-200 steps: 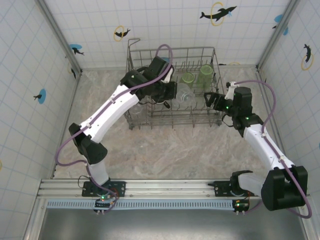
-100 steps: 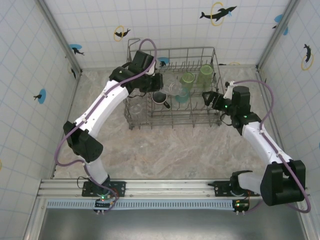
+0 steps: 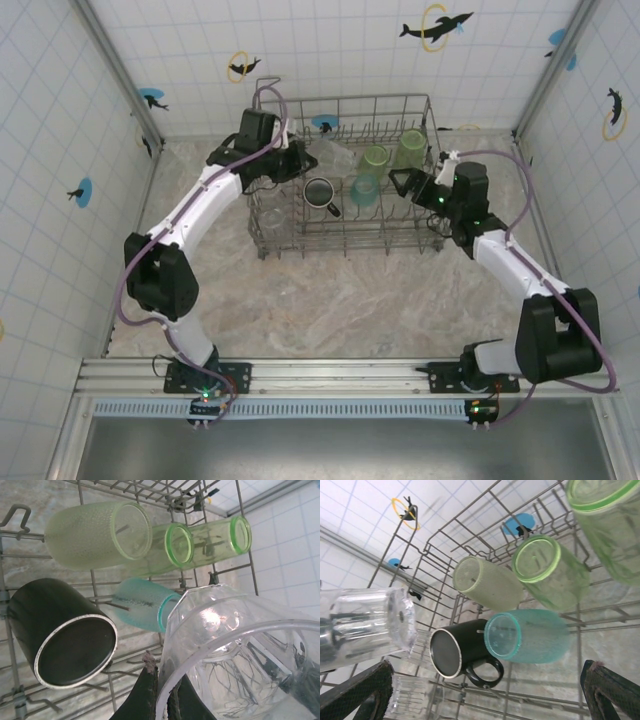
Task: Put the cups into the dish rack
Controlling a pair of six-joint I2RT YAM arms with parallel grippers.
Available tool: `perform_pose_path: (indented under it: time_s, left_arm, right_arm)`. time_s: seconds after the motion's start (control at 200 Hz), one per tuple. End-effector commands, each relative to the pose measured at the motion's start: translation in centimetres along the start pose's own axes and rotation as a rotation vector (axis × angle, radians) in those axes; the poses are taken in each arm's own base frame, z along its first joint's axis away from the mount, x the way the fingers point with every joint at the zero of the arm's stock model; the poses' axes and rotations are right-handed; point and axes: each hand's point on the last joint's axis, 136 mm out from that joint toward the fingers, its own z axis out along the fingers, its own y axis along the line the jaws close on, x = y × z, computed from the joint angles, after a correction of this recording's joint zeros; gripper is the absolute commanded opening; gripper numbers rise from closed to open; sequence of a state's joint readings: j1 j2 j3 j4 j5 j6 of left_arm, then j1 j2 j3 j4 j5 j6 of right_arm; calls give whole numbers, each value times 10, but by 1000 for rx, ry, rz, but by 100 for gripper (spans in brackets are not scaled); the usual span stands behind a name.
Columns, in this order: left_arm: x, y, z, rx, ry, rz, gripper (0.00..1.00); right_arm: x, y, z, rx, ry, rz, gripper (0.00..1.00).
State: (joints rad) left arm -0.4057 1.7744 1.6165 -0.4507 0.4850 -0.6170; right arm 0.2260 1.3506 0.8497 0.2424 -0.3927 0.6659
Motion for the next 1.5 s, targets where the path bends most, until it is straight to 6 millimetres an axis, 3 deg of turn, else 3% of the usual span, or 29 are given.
perform_pose_path:
  time_s: [0.0,0.265,0.631,0.876,1.391,1.496]
  left_arm:
    - [-22,-26,-16,184,-78,-26,0]
    - [-26,-28,-11,290,-118,-110,0]
    - [-27,-35,-2,432,-112,-208,0]
    - [-28,-34,0,462,-122,-235,0]
    - [-25,-36,9,490,-107,-239,0]
    - [-20,-39,13,492,-91,-236,0]
  right_arm:
    - [-26,40,7,-113,-66,-35,100]
    - [-32,67,29,-252,-71,62,100]
    - [-40,87,49,-363,-127,292,100]
    - [-50,95,65,-425,-156,434,100]
    - [-44,125,103,-521,-113,565,100]
    - [-46,129,109,-531,-114,583,96]
